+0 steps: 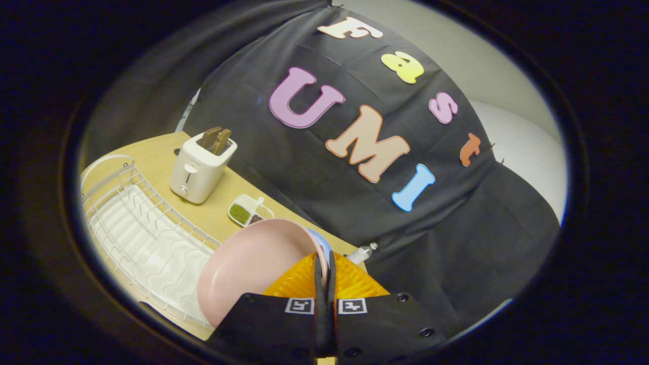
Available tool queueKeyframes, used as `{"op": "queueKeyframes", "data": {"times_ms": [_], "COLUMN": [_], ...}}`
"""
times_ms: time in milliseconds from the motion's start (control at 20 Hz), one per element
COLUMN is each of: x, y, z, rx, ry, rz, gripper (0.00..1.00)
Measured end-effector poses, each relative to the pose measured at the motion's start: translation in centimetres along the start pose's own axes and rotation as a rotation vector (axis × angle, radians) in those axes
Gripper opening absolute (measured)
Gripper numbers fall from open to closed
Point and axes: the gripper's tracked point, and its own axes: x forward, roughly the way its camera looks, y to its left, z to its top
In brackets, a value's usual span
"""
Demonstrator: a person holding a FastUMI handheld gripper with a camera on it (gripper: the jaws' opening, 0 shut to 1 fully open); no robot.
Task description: Take the plate from the dish rack, then take the spoon from the basket and place it into the plate.
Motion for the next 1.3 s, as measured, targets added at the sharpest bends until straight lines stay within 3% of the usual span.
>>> {"op": "queueKeyframes", "data": {"times_ms": [550, 1300], "x": [-1.5, -4.5], "y": [-8.5, -10.3], "z": [-6.3, -17.1], "rx": [0.131, 0.266], "ry": [0.022, 0.109], "rz": [-0.059, -0.010], "gripper": [0.03, 0.03]}}
